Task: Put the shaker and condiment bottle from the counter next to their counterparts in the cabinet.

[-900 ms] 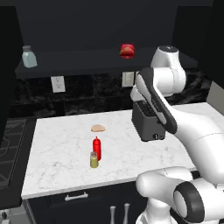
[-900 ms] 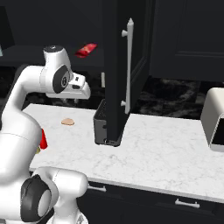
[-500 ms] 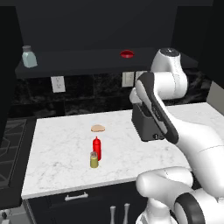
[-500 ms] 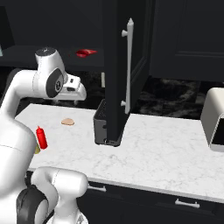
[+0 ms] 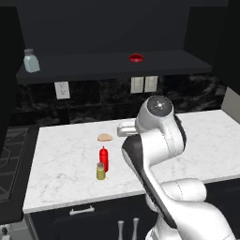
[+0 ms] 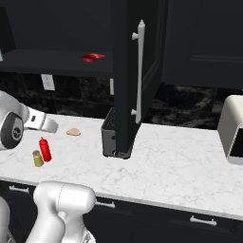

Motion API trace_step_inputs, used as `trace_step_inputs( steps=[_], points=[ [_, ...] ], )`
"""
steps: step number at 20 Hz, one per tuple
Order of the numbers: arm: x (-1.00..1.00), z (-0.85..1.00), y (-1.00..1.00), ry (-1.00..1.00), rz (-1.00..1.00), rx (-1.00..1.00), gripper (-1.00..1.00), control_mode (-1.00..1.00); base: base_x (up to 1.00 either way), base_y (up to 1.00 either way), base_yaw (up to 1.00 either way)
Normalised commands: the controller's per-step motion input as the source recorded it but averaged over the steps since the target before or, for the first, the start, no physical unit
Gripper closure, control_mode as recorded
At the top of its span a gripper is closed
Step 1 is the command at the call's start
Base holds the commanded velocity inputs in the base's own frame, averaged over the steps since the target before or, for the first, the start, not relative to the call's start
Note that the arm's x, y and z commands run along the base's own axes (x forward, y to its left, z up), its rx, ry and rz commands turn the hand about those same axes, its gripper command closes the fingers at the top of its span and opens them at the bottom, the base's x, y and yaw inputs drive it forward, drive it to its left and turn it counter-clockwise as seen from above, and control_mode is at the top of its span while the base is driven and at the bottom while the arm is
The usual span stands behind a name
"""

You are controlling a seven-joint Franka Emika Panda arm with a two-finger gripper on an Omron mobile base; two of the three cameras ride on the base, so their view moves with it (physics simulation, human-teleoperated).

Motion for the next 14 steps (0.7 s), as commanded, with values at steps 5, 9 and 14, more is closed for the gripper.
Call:
trace_step_inputs(
  steps=[5,9,14],
  points=[
    [-0.04,0.00,1.00,-0.17,-0.39,0.00,-1.00,-1.00,0.00,0.00,0.00],
    [0.00,0.00,0.92,-0.10,-0.58,0.02,-1.00,-1.00,0.00,0.00,0.00],
    [0.13,0.00,0.61,-0.02,-0.28,0.15,-1.00,-1.00,0.00,0.00,0.00]
  ],
)
